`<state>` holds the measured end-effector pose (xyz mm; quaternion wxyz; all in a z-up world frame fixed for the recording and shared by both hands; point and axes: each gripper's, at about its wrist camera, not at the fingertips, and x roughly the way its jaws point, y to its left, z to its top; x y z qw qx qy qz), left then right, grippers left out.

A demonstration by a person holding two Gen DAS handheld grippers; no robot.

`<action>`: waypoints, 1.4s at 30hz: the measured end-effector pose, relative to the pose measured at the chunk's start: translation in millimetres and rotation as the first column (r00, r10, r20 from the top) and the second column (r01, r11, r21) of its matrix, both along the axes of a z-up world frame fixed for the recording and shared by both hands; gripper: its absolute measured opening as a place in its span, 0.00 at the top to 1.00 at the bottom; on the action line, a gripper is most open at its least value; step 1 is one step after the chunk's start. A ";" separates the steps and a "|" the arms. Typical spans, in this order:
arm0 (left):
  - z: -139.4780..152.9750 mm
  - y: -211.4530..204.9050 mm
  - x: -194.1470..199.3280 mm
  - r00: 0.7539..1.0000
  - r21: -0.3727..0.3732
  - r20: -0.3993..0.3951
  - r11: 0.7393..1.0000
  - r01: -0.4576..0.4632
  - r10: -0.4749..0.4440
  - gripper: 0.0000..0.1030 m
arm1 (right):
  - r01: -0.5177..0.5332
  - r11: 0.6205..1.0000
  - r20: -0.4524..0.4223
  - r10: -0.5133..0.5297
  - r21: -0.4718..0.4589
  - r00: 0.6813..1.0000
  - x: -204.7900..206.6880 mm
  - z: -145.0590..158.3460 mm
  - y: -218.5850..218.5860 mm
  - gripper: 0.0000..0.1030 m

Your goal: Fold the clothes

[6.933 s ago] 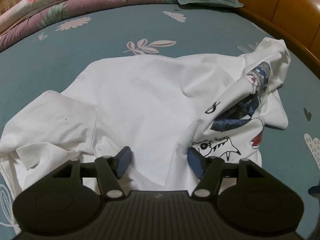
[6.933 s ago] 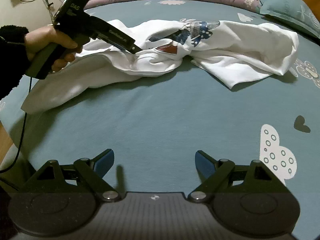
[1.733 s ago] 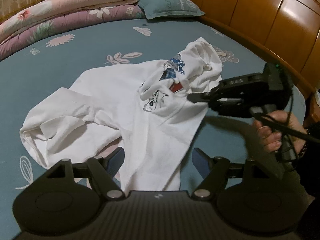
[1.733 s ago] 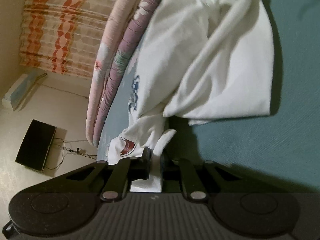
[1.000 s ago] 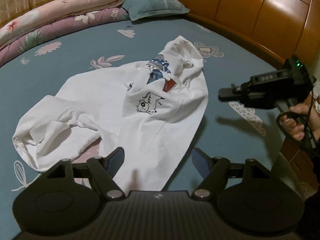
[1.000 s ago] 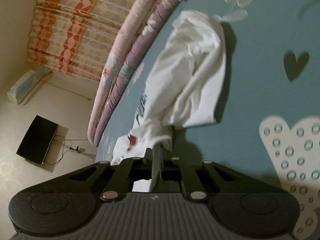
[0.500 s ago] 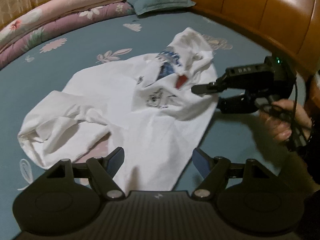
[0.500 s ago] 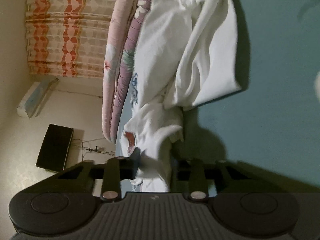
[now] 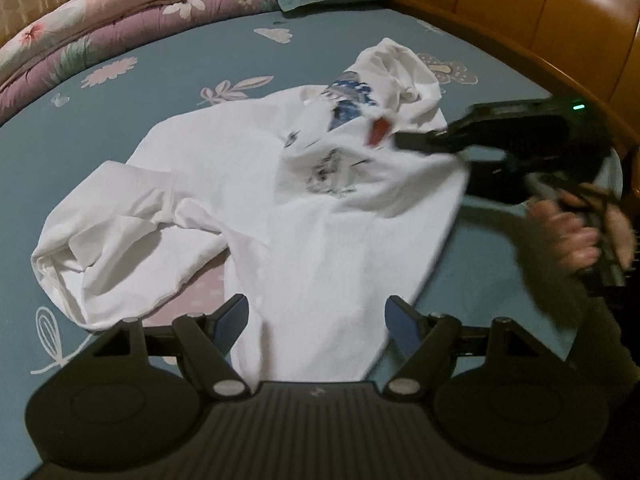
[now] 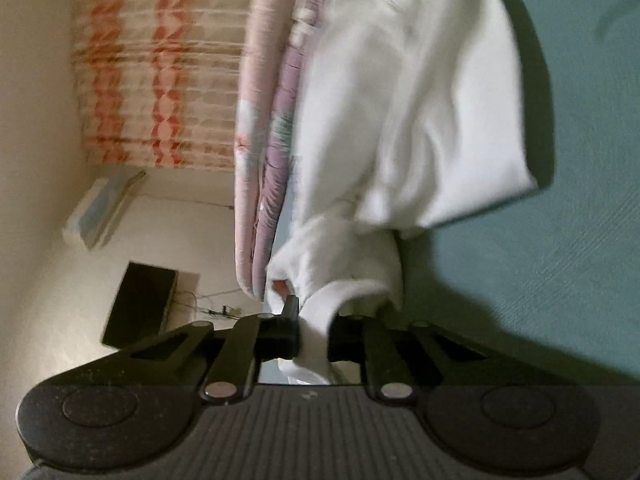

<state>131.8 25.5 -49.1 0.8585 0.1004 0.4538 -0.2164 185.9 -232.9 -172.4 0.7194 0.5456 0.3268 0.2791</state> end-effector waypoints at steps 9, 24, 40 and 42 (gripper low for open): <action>8.1 -8.4 -17.5 1.000 0.018 0.006 0.999 0.030 -0.030 0.27 | 0.107 0.976 0.151 -0.079 -0.188 0.985 -87.2 73.1 -57.8 0.87; 11.6 -38.8 -29.7 0.994 0.036 0.000 0.994 0.106 -0.106 0.26 | 0.032 0.785 -0.013 -0.051 -0.619 0.999 -157.6 61.3 -65.0 0.69; 8.0 -41.9 -29.7 0.995 0.060 -0.018 0.993 0.103 -0.102 0.26 | 0.158 0.619 0.070 -0.165 -0.769 0.984 -143.1 49.0 -91.9 0.61; 8.0 -41.5 -29.5 0.995 0.063 -0.020 0.993 0.100 -0.099 0.26 | 0.139 0.580 0.079 -0.129 -0.803 0.989 -131.1 44.7 -71.6 0.59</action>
